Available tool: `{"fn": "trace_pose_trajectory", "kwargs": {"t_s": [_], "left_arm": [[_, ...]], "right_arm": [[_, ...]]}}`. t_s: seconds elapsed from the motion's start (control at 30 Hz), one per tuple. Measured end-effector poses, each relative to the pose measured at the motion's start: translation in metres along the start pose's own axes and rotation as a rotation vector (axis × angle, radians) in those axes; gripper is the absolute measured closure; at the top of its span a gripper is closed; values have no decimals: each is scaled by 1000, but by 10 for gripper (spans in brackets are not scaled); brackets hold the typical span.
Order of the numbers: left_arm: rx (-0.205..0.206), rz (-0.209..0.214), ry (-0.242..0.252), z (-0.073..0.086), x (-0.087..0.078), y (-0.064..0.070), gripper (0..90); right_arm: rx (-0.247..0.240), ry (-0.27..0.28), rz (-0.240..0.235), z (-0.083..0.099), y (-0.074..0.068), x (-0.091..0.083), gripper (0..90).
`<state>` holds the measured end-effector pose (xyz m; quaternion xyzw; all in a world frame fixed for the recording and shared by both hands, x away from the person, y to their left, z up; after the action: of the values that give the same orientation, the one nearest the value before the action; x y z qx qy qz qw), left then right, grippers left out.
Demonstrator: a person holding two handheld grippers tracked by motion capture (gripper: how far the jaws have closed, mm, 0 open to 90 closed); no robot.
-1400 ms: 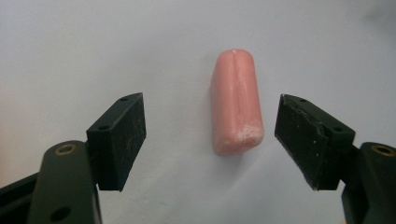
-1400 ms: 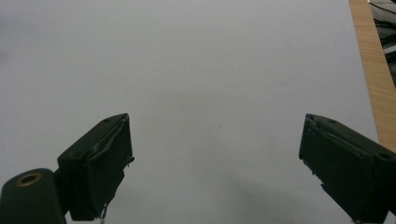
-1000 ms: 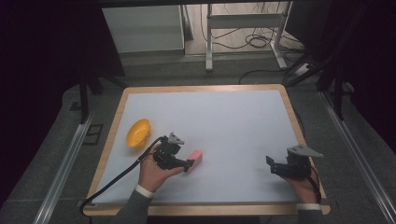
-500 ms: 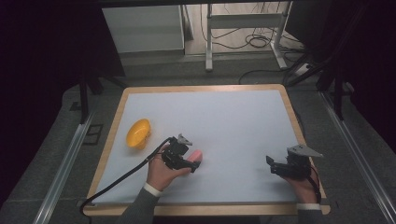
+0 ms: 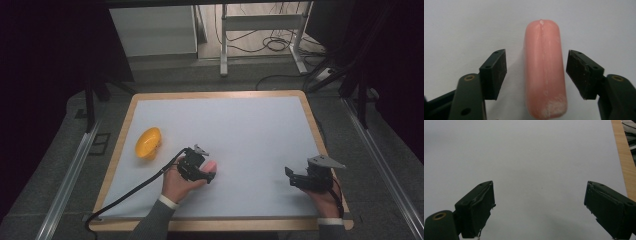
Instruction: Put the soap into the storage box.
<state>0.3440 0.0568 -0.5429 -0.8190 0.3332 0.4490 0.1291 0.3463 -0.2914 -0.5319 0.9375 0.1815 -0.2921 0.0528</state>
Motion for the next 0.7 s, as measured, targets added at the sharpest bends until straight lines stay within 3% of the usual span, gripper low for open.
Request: {"fn": "trace_pose_trajectory", "kwargs": {"t_s": [0.43, 0.7], "left_arm": [[-4, 6, 9, 1, 6, 2, 582], [-6, 2, 12, 1, 5, 1, 599]], "right_arm": [[-13, -3, 11, 0, 0, 1, 93], [-12, 4, 12, 0, 0, 0, 93]]}}
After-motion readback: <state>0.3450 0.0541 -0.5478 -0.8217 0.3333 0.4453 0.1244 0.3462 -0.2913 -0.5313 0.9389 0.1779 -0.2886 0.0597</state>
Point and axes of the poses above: each handheld gripper's, and its own axes: x roughly forward along the jaws, z roughly out of its underside, y roughly to its right, the point moved 5 cm from there along x, roughly forward along the jaws, and after that the axes turned 3 degrees about x, right-handed, at the moved point
